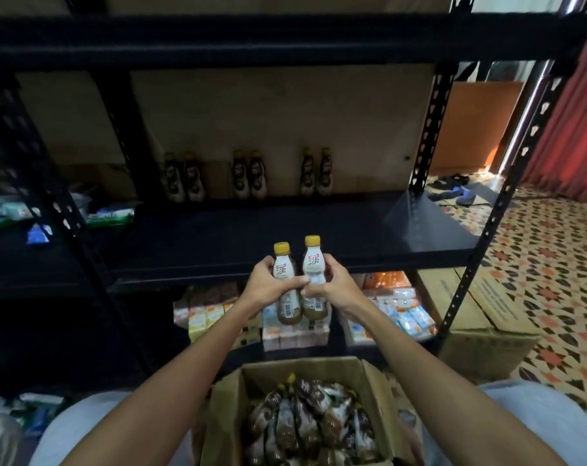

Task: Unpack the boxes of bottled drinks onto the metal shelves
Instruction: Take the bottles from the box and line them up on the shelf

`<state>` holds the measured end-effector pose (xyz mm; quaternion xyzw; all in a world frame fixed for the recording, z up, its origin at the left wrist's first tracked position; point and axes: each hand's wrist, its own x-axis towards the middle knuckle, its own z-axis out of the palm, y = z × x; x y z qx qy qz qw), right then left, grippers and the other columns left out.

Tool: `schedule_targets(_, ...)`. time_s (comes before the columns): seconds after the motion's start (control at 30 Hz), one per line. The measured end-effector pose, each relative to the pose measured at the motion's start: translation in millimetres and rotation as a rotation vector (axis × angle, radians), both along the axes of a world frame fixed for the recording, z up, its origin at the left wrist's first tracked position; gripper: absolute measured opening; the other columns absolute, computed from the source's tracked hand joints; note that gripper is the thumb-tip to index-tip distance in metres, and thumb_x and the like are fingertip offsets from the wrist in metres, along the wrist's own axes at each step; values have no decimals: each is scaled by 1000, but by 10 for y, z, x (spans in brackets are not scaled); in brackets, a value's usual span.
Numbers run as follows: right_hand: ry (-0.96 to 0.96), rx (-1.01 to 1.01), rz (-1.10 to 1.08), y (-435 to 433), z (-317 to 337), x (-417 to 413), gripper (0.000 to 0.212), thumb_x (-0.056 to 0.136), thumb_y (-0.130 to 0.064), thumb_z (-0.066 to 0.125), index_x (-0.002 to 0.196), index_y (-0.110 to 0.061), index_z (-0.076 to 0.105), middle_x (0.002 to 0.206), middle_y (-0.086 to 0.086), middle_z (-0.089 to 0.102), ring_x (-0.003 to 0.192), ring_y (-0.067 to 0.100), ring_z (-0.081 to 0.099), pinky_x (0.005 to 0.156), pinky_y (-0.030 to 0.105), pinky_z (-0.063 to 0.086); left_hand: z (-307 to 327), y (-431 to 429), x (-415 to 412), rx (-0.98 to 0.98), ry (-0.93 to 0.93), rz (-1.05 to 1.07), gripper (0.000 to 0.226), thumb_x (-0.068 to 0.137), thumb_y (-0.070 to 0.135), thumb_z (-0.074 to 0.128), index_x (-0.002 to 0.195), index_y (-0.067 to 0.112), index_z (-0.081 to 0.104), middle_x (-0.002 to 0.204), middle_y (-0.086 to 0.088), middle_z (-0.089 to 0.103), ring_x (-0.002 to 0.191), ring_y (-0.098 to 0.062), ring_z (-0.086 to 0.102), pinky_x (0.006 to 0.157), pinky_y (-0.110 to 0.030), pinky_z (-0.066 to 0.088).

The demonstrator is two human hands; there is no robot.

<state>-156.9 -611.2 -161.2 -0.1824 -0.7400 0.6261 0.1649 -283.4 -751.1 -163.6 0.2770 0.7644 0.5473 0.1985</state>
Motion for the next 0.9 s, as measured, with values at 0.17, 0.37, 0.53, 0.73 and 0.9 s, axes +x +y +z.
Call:
schedule_targets(0.17, 88, 94, -24, 171, 427, -233, 68, 70, 4, 82, 129, -16, 55, 106, 6, 70, 95, 19, 70, 82, 37, 61, 531, 135, -231, 31, 112, 24, 75, 47, 56, 93, 102, 16, 61, 92, -2, 74, 84, -17, 73, 79, -42, 60)
schedule_targets(0.37, 78, 257, -105, 360, 699, -561, 77, 65, -13, 89, 133, -22, 54, 111, -4, 70, 102, 13, 68, 89, 36, 57, 948, 377, -457, 3, 235, 128, 67, 52, 53, 92, 98, 20, 57, 94, 2, 70, 88, -13, 68, 77, -35, 59)
schedule_targets(0.53, 38, 259, -170, 446, 625, -760, 75, 68, -6, 87, 133, -20, 55, 109, -1, 70, 101, 15, 66, 83, 27, 54, 904, 586, -594, -44, 215, 180, 68, 53, 49, 93, 101, 21, 53, 102, -1, 66, 92, -16, 66, 82, -39, 58)
schedule_targets(0.73, 41, 228, -159, 570, 525, -946, 76, 74, -5, 84, 138, -26, 50, 112, -5, 69, 103, 8, 65, 80, 19, 52, 827, 729, -677, -22, 200, 217, 60, 63, 40, 91, 103, 18, 53, 97, 2, 66, 87, -11, 65, 76, -31, 56)
schedule_targets(0.9, 12, 241, -115, 645, 512, -986, 92, 74, -6, 86, 149, -27, 38, 126, -5, 63, 118, 14, 61, 73, 6, 46, 832, 722, -685, -4, 220, 153, 65, 64, 37, 92, 107, 17, 47, 98, 2, 65, 89, -9, 64, 65, -20, 48)
